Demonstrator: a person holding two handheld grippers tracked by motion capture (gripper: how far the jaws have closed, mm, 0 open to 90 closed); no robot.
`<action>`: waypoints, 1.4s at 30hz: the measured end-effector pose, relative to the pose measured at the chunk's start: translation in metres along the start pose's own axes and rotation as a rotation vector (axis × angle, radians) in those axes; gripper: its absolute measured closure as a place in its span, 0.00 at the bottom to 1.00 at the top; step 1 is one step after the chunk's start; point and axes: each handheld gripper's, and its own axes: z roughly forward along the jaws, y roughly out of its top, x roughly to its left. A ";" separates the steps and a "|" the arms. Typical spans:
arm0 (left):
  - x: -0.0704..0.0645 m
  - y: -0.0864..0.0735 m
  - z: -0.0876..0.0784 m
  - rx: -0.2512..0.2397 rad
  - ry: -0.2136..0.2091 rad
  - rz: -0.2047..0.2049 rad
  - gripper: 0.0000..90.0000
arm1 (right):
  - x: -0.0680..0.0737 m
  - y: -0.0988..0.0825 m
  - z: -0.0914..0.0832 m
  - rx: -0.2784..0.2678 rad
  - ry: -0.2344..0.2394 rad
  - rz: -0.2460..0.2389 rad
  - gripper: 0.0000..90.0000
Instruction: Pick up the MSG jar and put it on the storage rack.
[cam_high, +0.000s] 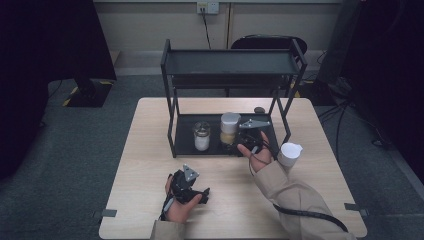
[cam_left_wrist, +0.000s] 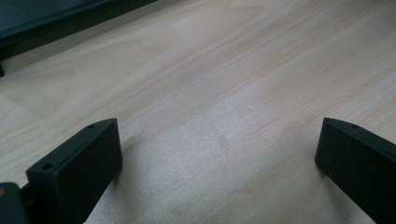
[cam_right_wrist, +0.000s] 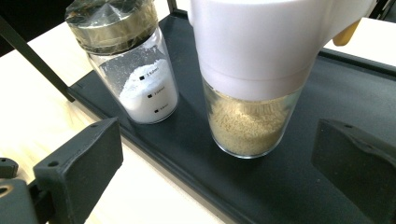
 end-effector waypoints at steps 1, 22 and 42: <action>0.000 0.000 0.000 0.000 0.000 0.000 0.00 | 0.000 0.000 -0.001 0.001 0.003 -0.002 0.01; 0.000 0.000 0.000 0.000 0.000 0.000 0.00 | 0.006 -0.010 -0.004 0.013 0.036 -0.015 0.01; 0.000 0.000 0.000 0.000 0.000 0.000 0.00 | 0.010 -0.016 -0.009 0.007 0.066 -0.029 0.01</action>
